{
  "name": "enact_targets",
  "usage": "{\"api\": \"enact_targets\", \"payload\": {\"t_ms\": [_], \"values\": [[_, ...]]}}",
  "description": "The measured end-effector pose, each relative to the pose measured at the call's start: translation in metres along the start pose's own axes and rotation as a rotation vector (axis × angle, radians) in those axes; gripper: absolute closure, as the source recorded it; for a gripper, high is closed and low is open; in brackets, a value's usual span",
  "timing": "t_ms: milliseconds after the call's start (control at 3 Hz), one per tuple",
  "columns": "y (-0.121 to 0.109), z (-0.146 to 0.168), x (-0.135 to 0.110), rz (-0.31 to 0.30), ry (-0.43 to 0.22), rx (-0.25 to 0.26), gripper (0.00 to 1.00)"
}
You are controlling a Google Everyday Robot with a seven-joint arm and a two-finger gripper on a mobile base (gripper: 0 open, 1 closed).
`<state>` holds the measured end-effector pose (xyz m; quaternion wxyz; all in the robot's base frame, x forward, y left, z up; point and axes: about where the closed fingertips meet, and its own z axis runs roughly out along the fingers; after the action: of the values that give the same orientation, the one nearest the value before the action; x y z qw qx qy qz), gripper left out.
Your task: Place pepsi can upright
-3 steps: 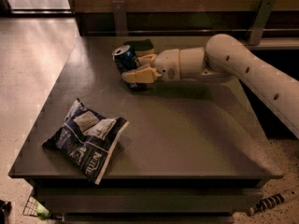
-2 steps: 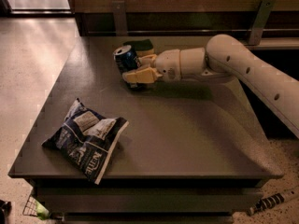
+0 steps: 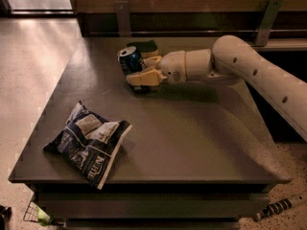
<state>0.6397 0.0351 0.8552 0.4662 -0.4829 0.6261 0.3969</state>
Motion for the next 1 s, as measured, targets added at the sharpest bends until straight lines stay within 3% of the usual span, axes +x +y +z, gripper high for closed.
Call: {"api": "enact_targets", "payload": {"t_ms": [333, 1000], "values": [[0.0006, 0.0012, -0.0002, 0.0, 0.0, -0.002, 0.97], [0.0027, 0.0054, -0.001, -0.001, 0.0, -0.01, 0.51]]}}
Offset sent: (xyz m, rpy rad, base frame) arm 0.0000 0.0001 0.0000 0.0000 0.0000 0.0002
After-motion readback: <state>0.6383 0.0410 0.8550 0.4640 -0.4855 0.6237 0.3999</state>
